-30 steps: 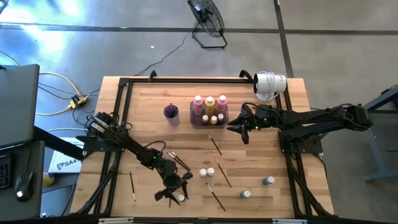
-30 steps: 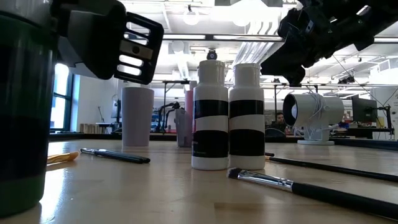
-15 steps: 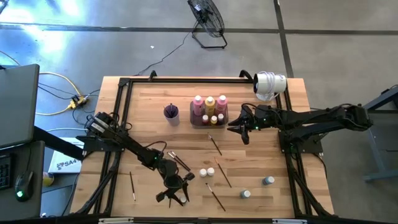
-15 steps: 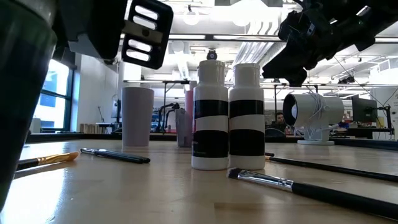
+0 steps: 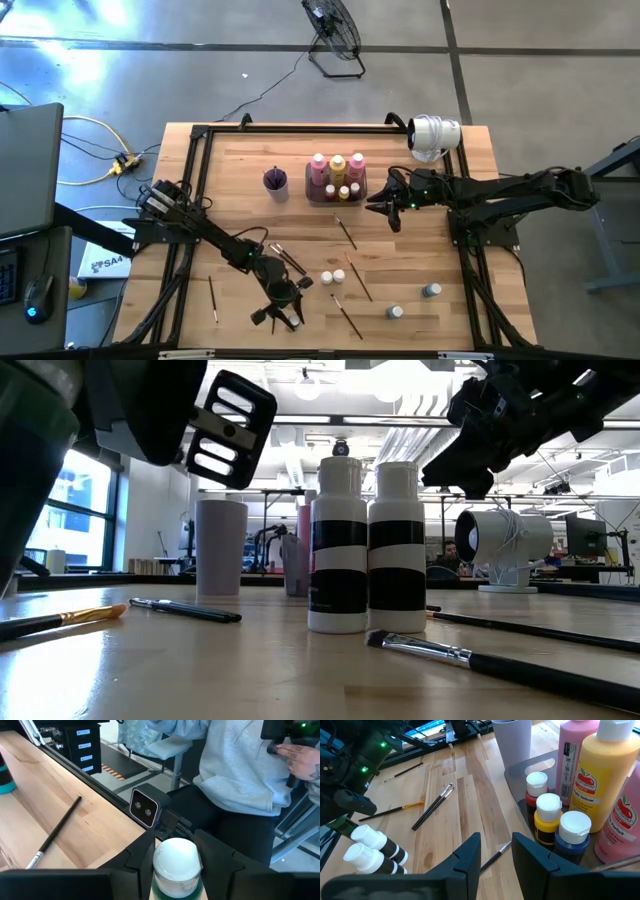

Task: Pick & Place Paint Supplies
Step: Put the small green paint bottle into the gray bin

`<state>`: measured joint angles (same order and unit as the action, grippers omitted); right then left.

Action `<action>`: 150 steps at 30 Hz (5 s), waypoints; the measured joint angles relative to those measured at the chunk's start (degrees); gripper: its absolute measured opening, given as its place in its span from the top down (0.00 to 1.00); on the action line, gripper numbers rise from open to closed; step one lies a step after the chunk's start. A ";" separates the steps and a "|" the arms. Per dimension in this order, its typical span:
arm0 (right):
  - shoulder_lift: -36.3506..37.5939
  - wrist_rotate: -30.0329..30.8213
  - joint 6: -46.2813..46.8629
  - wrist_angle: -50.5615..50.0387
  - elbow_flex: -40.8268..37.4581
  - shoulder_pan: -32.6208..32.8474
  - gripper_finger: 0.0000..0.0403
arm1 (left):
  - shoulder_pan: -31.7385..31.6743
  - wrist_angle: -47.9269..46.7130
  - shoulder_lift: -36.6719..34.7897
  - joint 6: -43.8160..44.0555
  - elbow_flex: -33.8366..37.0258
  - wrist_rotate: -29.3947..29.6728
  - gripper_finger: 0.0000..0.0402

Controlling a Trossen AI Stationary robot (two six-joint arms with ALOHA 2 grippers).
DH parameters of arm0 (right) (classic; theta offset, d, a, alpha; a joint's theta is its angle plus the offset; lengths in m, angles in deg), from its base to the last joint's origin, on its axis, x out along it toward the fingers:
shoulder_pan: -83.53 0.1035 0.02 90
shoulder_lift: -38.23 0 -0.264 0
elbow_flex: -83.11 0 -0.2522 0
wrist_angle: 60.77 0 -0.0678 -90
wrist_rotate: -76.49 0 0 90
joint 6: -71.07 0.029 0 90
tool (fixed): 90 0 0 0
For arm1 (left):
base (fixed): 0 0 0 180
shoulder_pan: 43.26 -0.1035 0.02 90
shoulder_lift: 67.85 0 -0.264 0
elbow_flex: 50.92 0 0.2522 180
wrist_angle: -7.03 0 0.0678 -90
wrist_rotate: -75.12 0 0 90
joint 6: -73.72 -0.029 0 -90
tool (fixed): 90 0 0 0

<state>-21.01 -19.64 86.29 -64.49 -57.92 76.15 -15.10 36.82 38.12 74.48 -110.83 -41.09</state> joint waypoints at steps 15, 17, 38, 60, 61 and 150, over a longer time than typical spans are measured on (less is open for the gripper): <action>0.00 -0.02 0.00 -0.02 0.00 0.00 0.75 | -0.09 -0.12 -0.35 4.45 0.00 0.05 0.70; 0.00 -0.02 0.00 -0.02 0.00 -0.02 0.75 | -0.02 -0.12 -0.35 3.85 0.00 0.20 0.69; -0.01 -0.28 0.00 -0.08 0.00 -0.02 0.75 | -0.09 -13.44 -9.02 4.03 0.02 16.92 0.70; 0.00 -1.95 0.00 -0.42 0.00 0.00 0.75 | -0.07 -24.36 -26.46 -1.90 0.02 51.22 0.71; 0.00 -1.97 0.00 -0.42 0.00 0.00 0.75 | -0.23 -24.06 -27.00 -2.44 0.02 53.22 0.71; -0.02 -1.51 -1.97 -1.34 0.00 -0.02 0.75 | -28.15 -9.58 -6.78 9.70 0.00 66.25 0.70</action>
<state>-21.04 -21.15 84.33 -65.83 -57.92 76.13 -43.25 27.23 31.34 84.19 -110.83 25.17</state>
